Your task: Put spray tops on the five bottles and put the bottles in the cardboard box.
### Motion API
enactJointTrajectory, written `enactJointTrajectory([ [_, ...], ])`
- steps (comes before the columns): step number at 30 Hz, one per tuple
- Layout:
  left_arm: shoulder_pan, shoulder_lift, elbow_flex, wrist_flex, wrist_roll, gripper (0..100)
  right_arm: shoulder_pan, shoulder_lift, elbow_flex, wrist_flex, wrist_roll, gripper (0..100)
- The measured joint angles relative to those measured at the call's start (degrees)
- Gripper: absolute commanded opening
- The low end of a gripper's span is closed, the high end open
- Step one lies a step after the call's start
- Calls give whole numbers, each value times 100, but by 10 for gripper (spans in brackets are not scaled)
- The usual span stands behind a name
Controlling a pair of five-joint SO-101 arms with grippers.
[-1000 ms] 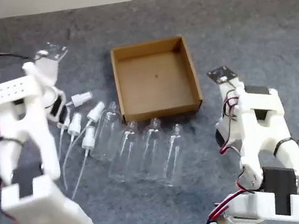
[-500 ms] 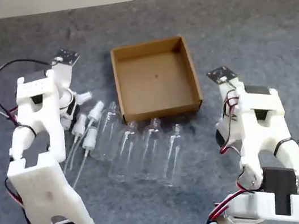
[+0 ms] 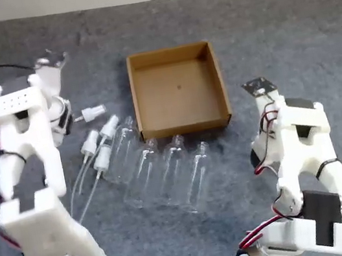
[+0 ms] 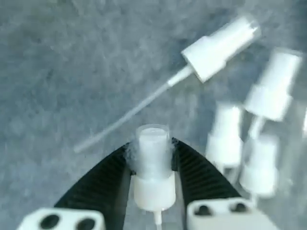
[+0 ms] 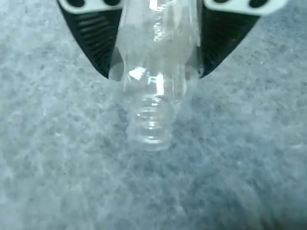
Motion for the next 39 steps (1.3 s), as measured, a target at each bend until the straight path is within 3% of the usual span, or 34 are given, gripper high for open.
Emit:
enactJointTrajectory([
  [9, 0, -2629, 2022, 396, 0, 3, 352, 0, 0, 0, 0, 125],
  [16, 0, -5029, 4088, -316, 448, 3, 642, 0, 0, -167, 0, 129],
  [20, 343, -6004, 4888, -659, 897, 3, 651, 0, 0, -176, 0, 195],
  [25, 826, -6338, 5741, -1143, 1204, 3, 651, 0, 0, -176, -141, 250],
  [35, 844, -6400, 6567, -1864, 1231, 3, 651, 0, -422, 132, -167, 250],
  [39, 844, -6418, 6567, -1890, 1231, 3, 651, 0, -835, 396, 316, 249],
])
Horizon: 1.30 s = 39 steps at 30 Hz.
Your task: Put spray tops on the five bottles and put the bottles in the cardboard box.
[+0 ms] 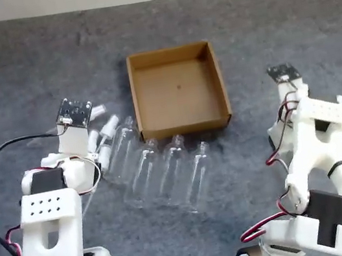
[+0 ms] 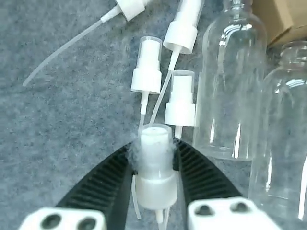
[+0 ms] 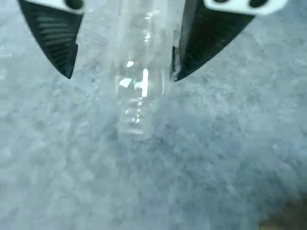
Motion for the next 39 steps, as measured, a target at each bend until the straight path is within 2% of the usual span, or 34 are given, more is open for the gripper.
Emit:
enactJointTrajectory([
  [6, 9, 0, 0, 0, 0, 3, 0, 0, -9, 141, 721, 249],
  [11, 26, 0, 0, 0, 0, 3, 0, 26, 44, 158, 879, 249],
  [15, 26, 0, 0, 0, 0, 3, 0, 536, 44, 149, 879, 247],
  [18, 26, 0, 0, 0, 0, 3, 0, 835, 44, 149, 879, 193],
  [23, 26, 0, 0, 0, 0, 3, 0, 844, 44, 149, 879, 118],
  [31, 26, 0, 9, 0, 0, 3, 0, 519, 44, 149, 879, 77],
  [35, 26, 0, 26, 0, 0, 3, 343, 352, 26, -9, 774, 77],
  [39, 26, 0, 26, 0, 0, 3, 888, 765, -527, -185, 308, 77],
])
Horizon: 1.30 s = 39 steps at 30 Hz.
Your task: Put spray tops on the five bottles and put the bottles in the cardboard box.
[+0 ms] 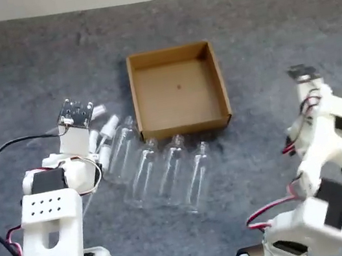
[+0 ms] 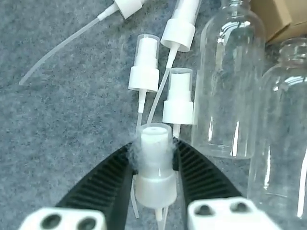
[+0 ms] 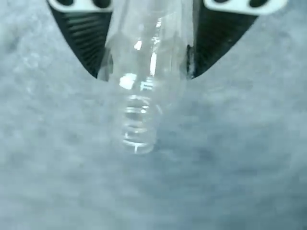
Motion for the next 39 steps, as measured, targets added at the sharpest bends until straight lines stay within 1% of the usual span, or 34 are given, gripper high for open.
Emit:
enactJointTrajectory([
  [5, 0, 0, 0, 0, 0, 3, 53, 941, -809, 255, -378, 95],
  [9, 0, 0, 0, 0, 0, 3, 53, 1231, -1108, 325, -492, 232],
  [11, 0, 0, 0, 0, 0, 3, 53, 1240, -1152, 325, -510, 266],
  [17, 0, 0, 0, -9, 0, 3, -70, 1240, -1231, 659, -527, 267],
  [22, 0, 0, 0, -9, 0, 3, -334, 1240, -1864, 949, -730, 267],
  [26, 0, 0, 0, -9, 0, 3, -325, 1240, -2277, 1002, -782, 267],
  [29, 0, 0, 0, -9, 0, 3, -343, 1284, -2303, 1020, -800, 267],
  [35, 0, 0, 0, -9, 0, 3, -325, 1846, -2312, 1020, -800, 267],
  [37, 0, 0, 0, -9, 0, 3, -325, 2040, -2312, 1011, -800, 252],
  [39, 0, 0, 0, -9, 0, 3, -273, 2127, -2312, 1011, -800, 207],
])
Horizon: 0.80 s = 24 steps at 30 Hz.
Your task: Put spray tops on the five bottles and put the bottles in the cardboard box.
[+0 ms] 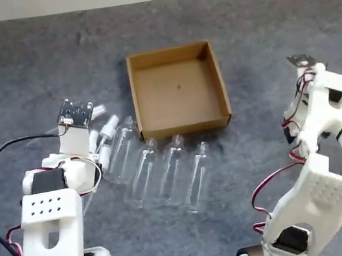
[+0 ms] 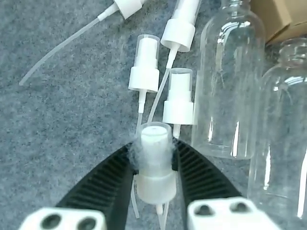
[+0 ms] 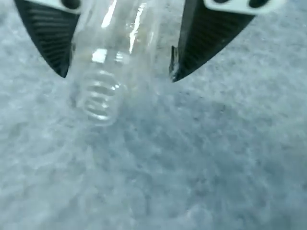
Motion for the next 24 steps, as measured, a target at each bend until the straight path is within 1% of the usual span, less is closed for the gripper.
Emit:
enactJointTrajectory([
  [9, 0, 0, 0, 0, 0, 3, 35, 9, 0, -9, 0, 1],
  [13, 0, 0, 0, 0, 0, 3, -88, -158, -193, 264, -9, 5],
  [15, 0, 0, 0, 0, 0, 3, -334, -563, -273, 484, -79, 5],
  [18, 0, 0, -378, 88, 44, 3, -862, -1459, -281, 686, -475, 5],
  [21, 0, 0, -1090, 519, 299, 3, -1574, -2532, -246, 721, -870, 5],
  [24, 0, 0, -2057, 1055, 563, 3, -2462, -3648, 246, 527, -1240, 5],
])
